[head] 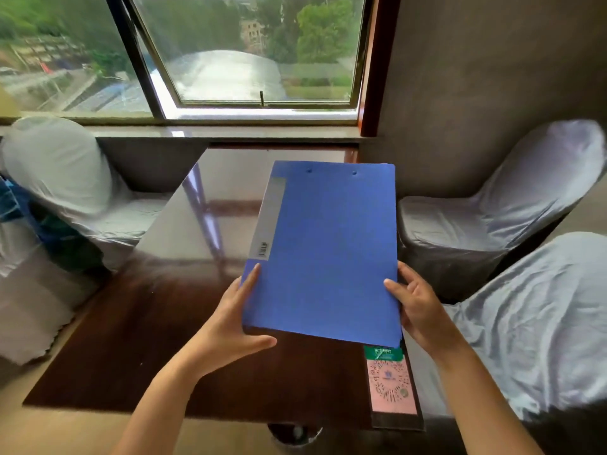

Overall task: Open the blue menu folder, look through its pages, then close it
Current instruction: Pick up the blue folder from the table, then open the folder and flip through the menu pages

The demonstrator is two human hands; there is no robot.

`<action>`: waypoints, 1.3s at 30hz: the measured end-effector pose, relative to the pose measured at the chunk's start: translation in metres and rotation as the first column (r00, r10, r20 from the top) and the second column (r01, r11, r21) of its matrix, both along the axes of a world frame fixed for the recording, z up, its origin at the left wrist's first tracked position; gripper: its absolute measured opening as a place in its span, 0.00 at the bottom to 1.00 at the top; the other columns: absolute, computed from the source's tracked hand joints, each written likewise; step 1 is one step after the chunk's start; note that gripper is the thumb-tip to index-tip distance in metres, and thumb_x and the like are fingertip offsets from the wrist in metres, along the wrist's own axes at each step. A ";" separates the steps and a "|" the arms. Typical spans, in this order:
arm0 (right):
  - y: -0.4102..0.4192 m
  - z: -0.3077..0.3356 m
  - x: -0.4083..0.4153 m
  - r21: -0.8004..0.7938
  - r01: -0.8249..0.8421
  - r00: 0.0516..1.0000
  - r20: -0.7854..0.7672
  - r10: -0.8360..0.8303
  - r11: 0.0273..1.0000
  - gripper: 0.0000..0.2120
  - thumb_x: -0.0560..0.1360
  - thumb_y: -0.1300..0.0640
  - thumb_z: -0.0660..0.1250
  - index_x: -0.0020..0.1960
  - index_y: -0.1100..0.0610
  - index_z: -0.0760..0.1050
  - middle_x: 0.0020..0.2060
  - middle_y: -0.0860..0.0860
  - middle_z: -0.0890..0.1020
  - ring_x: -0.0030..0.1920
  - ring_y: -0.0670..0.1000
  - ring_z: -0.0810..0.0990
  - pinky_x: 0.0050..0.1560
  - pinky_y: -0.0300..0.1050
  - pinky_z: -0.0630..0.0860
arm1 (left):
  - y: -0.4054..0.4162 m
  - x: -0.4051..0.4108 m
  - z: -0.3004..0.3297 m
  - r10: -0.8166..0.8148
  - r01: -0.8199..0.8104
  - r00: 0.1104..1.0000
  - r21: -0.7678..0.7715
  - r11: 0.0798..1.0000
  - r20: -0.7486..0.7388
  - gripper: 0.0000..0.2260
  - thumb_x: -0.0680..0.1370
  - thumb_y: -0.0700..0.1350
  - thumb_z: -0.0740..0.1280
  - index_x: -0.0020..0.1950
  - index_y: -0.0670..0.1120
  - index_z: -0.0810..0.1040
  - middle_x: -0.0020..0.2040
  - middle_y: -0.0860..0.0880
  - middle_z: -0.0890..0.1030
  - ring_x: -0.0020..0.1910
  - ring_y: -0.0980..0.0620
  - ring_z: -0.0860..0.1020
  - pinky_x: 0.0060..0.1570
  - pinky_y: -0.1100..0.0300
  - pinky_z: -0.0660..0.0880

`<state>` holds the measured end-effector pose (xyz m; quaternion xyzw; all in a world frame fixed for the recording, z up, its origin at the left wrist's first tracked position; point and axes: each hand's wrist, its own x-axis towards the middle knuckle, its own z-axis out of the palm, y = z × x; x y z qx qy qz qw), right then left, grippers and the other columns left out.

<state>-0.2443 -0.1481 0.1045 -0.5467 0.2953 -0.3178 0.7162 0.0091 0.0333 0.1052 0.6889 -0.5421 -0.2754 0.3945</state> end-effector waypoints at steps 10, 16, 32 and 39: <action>-0.006 0.032 -0.012 -0.107 -0.002 0.995 0.103 0.013 0.994 0.17 0.76 0.52 0.60 0.64 0.48 0.71 0.57 0.51 0.82 0.55 0.55 0.81 0.43 0.47 0.80 | -0.012 -0.027 0.004 0.138 -0.060 0.965 -0.325 0.944 0.223 0.40 0.72 0.53 0.69 0.76 0.52 0.47 0.75 0.52 0.53 0.73 0.63 0.52 0.68 0.72 0.54; -0.011 0.052 -0.020 -0.186 0.120 0.989 0.110 -0.101 0.975 0.23 0.70 0.52 0.62 0.64 0.56 0.71 0.46 0.48 0.85 0.45 0.50 0.84 0.37 0.43 0.82 | -0.017 -0.046 0.012 0.115 -0.239 0.918 -0.298 0.924 -0.380 0.35 0.68 0.71 0.61 0.70 0.56 0.59 0.72 0.54 0.64 0.71 0.59 0.62 0.71 0.60 0.58; -0.026 0.041 -0.048 -0.231 0.335 0.940 0.148 -0.308 0.913 0.15 0.76 0.58 0.62 0.59 0.43 0.75 0.48 0.46 0.85 0.47 0.48 0.84 0.39 0.42 0.81 | -0.023 -0.035 0.033 0.025 -0.281 0.641 -0.203 0.938 -0.768 0.12 0.70 0.36 0.67 0.53 0.39 0.77 0.44 0.44 0.85 0.42 0.47 0.84 0.40 0.57 0.81; -0.029 0.039 -0.065 -0.111 0.056 0.998 -0.016 -0.058 0.992 0.28 0.70 0.56 0.67 0.69 0.51 0.65 0.55 0.53 0.83 0.53 0.56 0.83 0.43 0.49 0.82 | -0.009 -0.042 0.014 0.060 -0.390 0.324 -0.076 0.918 -0.944 0.14 0.67 0.33 0.66 0.53 0.36 0.73 0.46 0.37 0.80 0.41 0.46 0.84 0.39 0.56 0.82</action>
